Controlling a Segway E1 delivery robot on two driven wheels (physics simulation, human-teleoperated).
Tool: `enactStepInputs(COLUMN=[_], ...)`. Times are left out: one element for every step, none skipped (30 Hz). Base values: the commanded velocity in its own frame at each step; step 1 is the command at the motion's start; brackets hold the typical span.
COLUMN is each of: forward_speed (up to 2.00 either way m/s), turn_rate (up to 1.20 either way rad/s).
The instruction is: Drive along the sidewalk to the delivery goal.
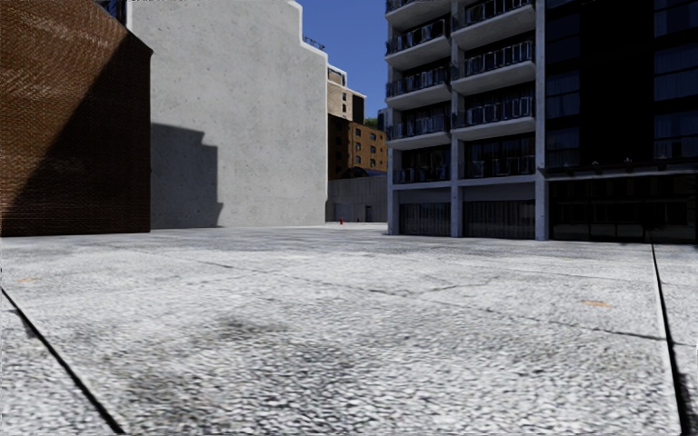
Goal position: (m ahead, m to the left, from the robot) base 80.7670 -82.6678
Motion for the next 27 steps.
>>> enactStepInputs(forward_speed=[0.89, 0.89, 0.89, 0.9, 0.9, 0.91, 0.91, 0.91, 0.91, 0.92, 0.92, 0.92, 0.93, 0.94, 0.94, 0.96, 0.99, 1.01, 1.01, 1.01, 1.01, 1.01, 1.01, 1.01, 1.02, 1.02, 1.03], turn_rate=[-0.37, -0.37, -0.37, -0.37, -0.37, -0.37, -0.37, -0.37, -0.37, -0.37, -0.37, -0.37, -0.37, -0.37, -0.37, -0.37, -0.37, -0.37, -0.37, -0.37, -0.37, -0.37, -0.37, -0.37, -0.37, -0.37, -0.37])
